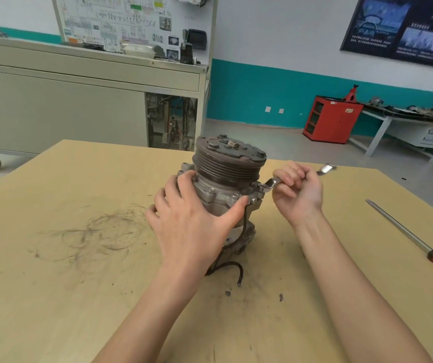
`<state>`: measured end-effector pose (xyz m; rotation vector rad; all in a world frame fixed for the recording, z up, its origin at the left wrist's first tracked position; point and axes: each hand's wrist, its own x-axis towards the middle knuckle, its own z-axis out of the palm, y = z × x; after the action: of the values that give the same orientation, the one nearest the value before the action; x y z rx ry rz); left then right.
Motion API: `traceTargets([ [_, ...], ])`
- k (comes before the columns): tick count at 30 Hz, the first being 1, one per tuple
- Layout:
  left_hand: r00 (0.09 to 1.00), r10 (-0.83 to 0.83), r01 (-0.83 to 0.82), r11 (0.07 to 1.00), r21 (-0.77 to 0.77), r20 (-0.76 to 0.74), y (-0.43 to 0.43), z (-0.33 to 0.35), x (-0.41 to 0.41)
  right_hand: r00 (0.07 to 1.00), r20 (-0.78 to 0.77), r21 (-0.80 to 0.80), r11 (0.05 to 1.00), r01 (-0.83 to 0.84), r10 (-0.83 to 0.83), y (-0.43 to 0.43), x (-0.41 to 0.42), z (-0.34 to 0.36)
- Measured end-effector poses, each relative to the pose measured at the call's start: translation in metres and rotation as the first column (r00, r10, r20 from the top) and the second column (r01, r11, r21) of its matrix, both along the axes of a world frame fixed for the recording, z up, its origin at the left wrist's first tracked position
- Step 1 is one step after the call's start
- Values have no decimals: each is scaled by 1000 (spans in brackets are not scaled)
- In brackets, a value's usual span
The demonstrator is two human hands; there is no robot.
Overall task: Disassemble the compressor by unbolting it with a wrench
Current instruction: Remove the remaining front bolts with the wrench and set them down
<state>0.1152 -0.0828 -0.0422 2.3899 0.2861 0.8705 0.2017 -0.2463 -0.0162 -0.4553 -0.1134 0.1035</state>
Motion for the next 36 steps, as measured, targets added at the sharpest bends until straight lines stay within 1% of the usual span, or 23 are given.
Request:
traceTargets([
  [1, 1000, 3, -3, 1000, 4, 0, 0, 0, 0, 994, -27, 69, 992, -106, 108, 0, 10, -3],
  [2, 1000, 6, -6, 1000, 10, 0, 0, 0, 0, 973, -43, 132, 967, -219, 226, 1, 19, -5],
  [3, 1000, 7, -7, 1000, 16, -1, 0, 0, 0, 942, -51, 162, 933, -321, 333, 3, 26, -6],
  [4, 1000, 6, -6, 1000, 21, -4, 0, 0, 0, 913, -56, 146, 908, -393, 404, 5, 31, -5],
  [5, 1000, 6, -6, 1000, 24, -8, 0, 1, 0, 899, -59, 95, 899, -428, 434, 6, 35, -3],
  [7, 1000, 7, -6, 1000, 25, -17, 1, 0, -1, 904, -57, -30, 905, -425, 423, 5, 42, 5],
  [9, 1000, 7, -7, 1000, 23, -21, 1, 0, -1, 937, -23, -183, 920, -347, 349, 3, 41, 18],
  [11, 1000, 6, -5, 1000, 25, -17, 1, 0, -2, 980, 22, -366, 914, -174, 196, -3, 30, 32],
  [12, 1000, 4, -4, 1000, 25, -14, 1, 0, -2, 996, 47, -457, 888, -43, 72, -6, 21, 37],
  [14, 1000, 4, -4, 1000, 22, -16, 0, 0, -2, 977, 136, -570, 794, 212, -163, -6, -1, 44],
  [16, 1000, 3, -3, 1000, 17, -14, 0, 0, -2, 920, 205, -590, 708, 388, -333, 1, -25, 43],
  [17, 1000, 2, -2, 1000, 17, -13, 0, 0, -2, 892, 220, -573, 687, 446, -395, 6, -35, 41],
  [19, 1000, 5, -4, 1000, 23, -10, 1, -1, -3, 854, 224, -514, 687, 513, -470, 15, -50, 39],
  [21, 1000, 7, -7, 1000, 21, -12, 1, 0, -3, 847, 221, -445, 723, 529, -483, 20, -60, 41],
  [23, 1000, 2, -2, 1000, 19, -17, 1, 0, -3, 860, 238, -373, 775, 510, -452, 21, -68, 42],
  [25, 1000, -3, 4, 1000, 23, -20, 1, 0, -3, 862, 262, -371, 779, 505, -434, 23, -74, 41],
  [31, 1000, -10, 10, 1000, 18, -21, 2, 0, -2, 832, 269, -418, 719, 555, -486, 42, -86, 34],
  [33, 1000, -13, 13, 1000, 22, -25, 2, 0, -2, 819, 307, -467, 673, 573, -484, 45, -90, 31],
  [36, 1000, -5, 5, 1000, 26, -24, 2, 0, -2, 809, 393, -550, 593, 588, -438, 47, -96, 26],
])
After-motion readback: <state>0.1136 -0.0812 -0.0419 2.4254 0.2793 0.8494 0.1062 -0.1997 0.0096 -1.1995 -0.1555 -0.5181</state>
